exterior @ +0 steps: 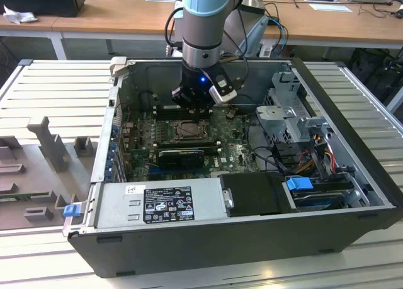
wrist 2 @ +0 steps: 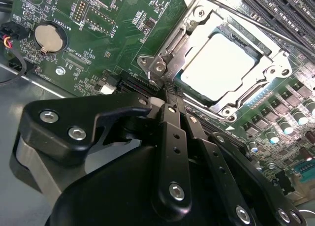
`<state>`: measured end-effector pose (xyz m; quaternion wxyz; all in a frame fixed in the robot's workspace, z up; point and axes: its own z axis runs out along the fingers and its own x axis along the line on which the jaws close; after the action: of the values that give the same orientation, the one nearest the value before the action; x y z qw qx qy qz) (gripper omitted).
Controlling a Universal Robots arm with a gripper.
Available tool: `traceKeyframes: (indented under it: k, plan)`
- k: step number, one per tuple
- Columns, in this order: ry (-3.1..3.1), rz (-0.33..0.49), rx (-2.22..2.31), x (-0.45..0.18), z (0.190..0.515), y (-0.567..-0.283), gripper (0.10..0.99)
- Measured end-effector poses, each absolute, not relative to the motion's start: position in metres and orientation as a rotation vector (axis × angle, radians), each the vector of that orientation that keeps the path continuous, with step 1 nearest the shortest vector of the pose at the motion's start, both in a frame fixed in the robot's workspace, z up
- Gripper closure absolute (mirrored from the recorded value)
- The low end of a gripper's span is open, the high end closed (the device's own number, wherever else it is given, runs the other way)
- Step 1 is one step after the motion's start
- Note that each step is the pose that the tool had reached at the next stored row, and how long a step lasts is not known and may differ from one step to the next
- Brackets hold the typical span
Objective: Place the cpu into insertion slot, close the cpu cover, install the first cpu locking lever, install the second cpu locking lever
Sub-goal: 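Install the second cpu locking lever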
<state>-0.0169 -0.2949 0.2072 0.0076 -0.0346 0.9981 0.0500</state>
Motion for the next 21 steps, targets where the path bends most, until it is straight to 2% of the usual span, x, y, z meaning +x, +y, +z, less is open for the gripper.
traceKeyframes:
  k: [8,21]
  plan:
    - [3.120,0.157,-0.108,-0.017,0.222,-0.295,0.980]
    - [3.120,0.157,-0.108,-0.017,0.227,-0.331,0.980]
